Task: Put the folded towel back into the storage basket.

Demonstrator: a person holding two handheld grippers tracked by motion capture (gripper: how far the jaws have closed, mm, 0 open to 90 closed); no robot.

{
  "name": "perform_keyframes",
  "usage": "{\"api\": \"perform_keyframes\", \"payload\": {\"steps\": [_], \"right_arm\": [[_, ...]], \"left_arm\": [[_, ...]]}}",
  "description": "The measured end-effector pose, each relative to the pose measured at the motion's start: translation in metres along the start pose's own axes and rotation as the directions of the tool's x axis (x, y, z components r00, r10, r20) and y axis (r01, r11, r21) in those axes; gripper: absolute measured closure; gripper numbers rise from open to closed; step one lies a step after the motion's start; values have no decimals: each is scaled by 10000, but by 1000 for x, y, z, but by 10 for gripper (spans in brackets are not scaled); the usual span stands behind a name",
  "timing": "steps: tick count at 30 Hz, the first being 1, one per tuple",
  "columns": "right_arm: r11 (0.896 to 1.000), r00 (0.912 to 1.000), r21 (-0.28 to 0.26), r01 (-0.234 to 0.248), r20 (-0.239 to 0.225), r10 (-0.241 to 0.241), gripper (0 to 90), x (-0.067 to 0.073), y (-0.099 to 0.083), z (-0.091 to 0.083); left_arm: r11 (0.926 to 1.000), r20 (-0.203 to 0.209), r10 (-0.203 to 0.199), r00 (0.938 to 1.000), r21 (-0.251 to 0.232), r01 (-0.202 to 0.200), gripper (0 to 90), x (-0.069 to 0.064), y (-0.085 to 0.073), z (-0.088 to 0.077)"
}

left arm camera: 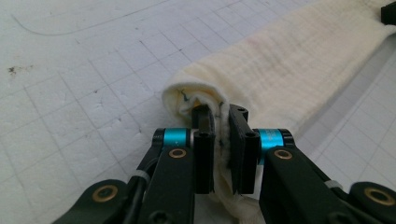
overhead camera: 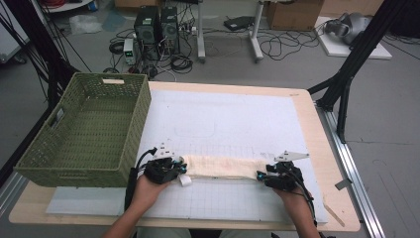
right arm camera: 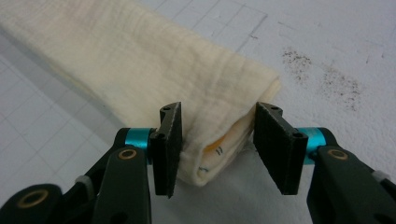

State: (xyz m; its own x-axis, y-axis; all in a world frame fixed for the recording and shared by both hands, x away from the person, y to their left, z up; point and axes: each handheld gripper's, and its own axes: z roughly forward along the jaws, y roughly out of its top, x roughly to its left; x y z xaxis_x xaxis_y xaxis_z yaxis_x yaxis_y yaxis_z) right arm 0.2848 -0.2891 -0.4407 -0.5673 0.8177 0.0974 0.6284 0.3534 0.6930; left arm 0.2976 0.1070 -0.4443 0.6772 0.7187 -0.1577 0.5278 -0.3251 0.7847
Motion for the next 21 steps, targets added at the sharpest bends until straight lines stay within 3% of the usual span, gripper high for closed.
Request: {"api": "perform_keyframes", "payload": {"steps": [4, 8, 12, 16, 21], "right_arm": [[9998, 9998, 69, -190, 81, 190, 551, 1, 1, 0], [9994, 9981, 58, -342, -515, 345, 745, 3, 0, 0], [9998, 9975, -3, -215, -672, 214, 785, 3, -1, 0], [9982, 9983, -188, 564, -162, -567, 805, 9, 3, -3], [9970, 9987, -579, 516, -6, -517, 806, 7, 7, -10]], "left_arm": [[10000, -12, -11, 10000, 49, 11, 813, 0, -1, -1], [10000, -33, 18, 10000, 89, -18, 813, 0, -2, 0], [9999, -1, -48, 10000, 92, 48, 816, 0, -2, 0], [9999, 17, -97, 10000, -113, 97, 821, 0, 1, -2], [9990, 67, -52, 10000, -441, 55, 823, -2, 4, -7]]}}
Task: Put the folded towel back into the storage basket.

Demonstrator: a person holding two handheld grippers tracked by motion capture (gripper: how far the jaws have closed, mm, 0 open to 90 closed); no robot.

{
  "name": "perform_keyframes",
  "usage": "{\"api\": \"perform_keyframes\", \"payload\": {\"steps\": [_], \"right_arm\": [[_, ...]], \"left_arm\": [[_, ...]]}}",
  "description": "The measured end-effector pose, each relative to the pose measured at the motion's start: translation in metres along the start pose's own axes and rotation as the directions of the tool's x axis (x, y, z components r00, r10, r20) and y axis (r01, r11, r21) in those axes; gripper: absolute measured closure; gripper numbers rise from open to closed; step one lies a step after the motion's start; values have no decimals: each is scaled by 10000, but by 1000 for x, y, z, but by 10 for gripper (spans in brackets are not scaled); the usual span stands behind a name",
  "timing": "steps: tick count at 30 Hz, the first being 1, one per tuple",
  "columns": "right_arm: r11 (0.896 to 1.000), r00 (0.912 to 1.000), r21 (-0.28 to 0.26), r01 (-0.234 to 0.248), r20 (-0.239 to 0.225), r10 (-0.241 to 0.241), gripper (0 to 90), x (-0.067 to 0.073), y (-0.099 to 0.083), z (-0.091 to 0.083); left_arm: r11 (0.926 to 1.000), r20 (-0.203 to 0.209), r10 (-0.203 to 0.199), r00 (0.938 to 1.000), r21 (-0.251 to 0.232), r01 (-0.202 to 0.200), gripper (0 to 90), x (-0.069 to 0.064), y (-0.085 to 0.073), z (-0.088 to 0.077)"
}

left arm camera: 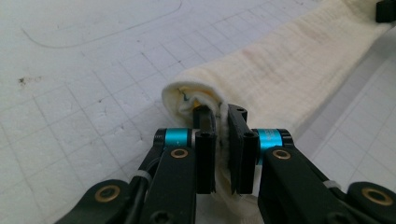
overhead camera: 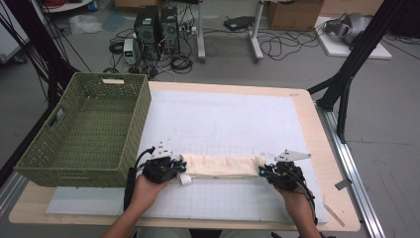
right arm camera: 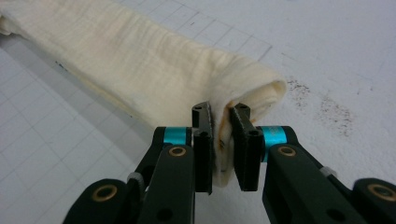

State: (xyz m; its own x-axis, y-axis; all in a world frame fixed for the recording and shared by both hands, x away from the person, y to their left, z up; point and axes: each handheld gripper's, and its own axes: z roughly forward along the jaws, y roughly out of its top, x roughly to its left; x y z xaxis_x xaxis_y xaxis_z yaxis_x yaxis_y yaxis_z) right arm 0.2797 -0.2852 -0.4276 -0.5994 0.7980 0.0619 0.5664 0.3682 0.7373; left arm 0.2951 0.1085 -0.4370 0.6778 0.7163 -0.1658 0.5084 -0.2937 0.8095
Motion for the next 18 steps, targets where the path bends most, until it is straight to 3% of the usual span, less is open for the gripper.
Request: {"api": "perform_keyframes", "payload": {"steps": [10, 18], "right_arm": [[9985, 9993, -508, -213, 304, 229, 806, -6, 7, -9], [9944, 9979, -1053, -48, 632, 115, 806, -7, 21, -14]], "left_arm": [[9975, 137, 47, 9999, -710, -37, 826, -6, 11, -12], [9880, 83, -80, 9999, -1540, 92, 827, -6, 21, -26]]}}
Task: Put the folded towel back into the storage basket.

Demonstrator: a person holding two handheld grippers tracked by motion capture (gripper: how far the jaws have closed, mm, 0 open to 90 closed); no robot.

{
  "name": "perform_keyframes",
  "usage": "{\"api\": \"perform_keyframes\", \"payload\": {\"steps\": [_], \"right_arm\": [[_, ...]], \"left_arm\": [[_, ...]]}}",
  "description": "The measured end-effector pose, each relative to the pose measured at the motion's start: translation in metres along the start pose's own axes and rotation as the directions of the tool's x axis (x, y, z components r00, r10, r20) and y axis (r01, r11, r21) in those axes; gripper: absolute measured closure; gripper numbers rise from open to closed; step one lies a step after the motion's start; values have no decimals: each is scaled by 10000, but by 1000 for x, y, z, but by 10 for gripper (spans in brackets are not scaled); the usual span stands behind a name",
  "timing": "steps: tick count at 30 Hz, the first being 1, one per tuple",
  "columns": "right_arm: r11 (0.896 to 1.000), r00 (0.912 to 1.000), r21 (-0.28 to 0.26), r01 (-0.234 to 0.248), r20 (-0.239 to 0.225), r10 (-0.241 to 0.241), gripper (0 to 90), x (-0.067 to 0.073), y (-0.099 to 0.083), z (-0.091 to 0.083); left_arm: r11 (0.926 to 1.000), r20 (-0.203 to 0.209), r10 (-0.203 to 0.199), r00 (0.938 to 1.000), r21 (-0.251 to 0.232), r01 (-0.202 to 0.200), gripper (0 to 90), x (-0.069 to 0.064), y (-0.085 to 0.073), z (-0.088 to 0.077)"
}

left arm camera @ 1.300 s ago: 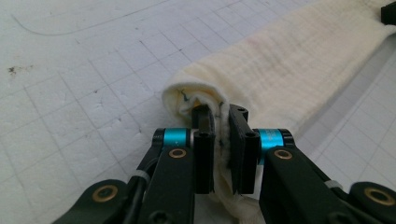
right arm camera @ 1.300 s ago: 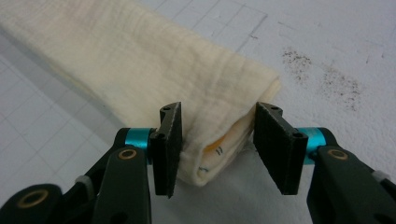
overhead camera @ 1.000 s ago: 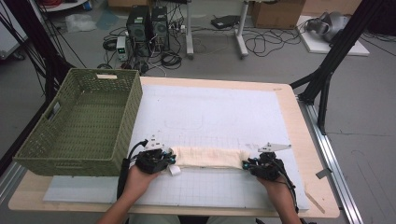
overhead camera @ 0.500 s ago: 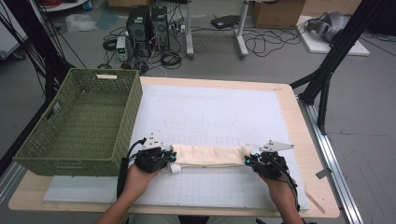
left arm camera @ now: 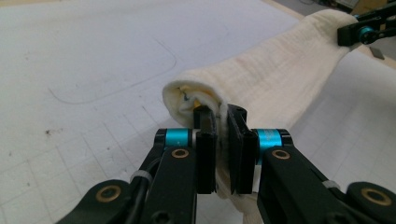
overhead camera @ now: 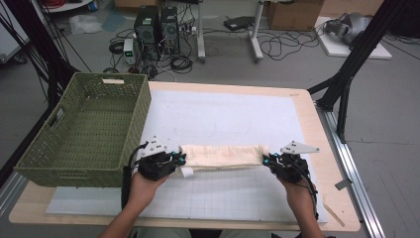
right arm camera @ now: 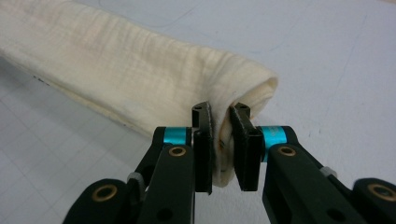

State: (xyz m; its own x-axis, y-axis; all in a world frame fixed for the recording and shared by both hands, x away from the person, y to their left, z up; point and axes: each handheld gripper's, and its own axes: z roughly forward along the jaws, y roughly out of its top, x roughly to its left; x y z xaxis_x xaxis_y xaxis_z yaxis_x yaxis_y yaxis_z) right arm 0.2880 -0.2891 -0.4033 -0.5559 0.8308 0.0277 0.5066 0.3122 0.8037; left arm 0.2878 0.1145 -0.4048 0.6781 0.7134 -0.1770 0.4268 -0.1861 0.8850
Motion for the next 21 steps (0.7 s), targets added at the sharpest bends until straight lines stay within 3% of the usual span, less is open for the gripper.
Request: {"api": "perform_keyframes", "payload": {"steps": [10, 21], "right_arm": [[9976, 10000, -695, 49, 14, -48, 806, -1, 32, 1], [9930, 9982, -1026, 581, -113, -596, 806, 4, 69, 8]], "left_arm": [[9963, -260, 128, 9996, -841, -149, 827, 2, 19, -23], [9883, -666, 101, 9977, -1513, -201, 827, 8, 33, -45]]}}
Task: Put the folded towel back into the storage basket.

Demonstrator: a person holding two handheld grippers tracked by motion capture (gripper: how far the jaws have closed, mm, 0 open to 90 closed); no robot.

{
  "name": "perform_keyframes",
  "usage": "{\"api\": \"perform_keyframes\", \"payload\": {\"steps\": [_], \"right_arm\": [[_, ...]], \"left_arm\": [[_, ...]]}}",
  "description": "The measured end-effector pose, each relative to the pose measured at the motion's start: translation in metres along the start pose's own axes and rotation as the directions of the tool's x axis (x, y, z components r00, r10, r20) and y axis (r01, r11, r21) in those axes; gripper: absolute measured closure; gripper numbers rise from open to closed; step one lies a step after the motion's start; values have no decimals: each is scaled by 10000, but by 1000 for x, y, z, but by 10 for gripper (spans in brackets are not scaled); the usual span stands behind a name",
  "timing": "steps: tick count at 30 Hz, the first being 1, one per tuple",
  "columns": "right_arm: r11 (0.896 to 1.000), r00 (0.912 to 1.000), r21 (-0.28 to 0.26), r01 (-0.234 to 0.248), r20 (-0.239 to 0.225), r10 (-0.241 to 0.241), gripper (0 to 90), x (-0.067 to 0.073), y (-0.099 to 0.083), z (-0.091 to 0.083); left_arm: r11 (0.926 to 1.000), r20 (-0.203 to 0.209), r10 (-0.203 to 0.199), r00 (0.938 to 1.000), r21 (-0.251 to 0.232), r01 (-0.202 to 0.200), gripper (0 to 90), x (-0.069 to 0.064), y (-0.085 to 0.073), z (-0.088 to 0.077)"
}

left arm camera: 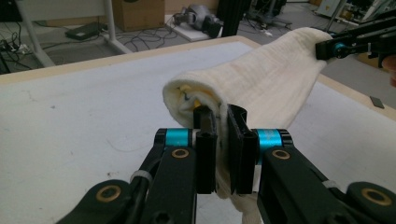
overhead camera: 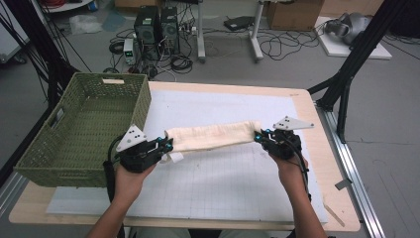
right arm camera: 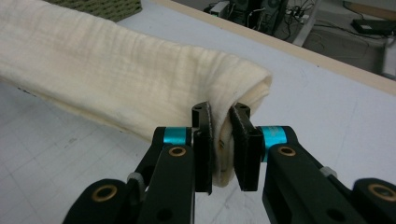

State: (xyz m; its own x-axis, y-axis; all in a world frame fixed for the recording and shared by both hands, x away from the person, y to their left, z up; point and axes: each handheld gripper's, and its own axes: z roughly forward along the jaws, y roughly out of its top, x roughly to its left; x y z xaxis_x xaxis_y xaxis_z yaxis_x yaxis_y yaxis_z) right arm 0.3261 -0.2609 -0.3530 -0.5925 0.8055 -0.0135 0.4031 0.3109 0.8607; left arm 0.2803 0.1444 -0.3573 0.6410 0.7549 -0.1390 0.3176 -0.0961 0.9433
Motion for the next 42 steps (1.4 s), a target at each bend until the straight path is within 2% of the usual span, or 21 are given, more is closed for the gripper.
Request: {"api": "perform_keyframes", "payload": {"steps": [14, 27, 42], "right_arm": [[9976, 9972, -144, 678, -305, -682, 805, 7, 40, 24], [9926, 9904, -325, 1167, -705, -1187, 806, 20, 70, 49], [9830, 9760, -461, 1780, -1192, -1823, 806, 42, 108, 83]], "left_arm": [[9986, -548, 56, 9985, -518, -84, 827, 11, 13, -25], [9974, -1102, -126, 9938, -722, 46, 827, 23, 12, -47], [9934, -1865, -491, 9812, -1107, 287, 827, 39, 10, -78]]}}
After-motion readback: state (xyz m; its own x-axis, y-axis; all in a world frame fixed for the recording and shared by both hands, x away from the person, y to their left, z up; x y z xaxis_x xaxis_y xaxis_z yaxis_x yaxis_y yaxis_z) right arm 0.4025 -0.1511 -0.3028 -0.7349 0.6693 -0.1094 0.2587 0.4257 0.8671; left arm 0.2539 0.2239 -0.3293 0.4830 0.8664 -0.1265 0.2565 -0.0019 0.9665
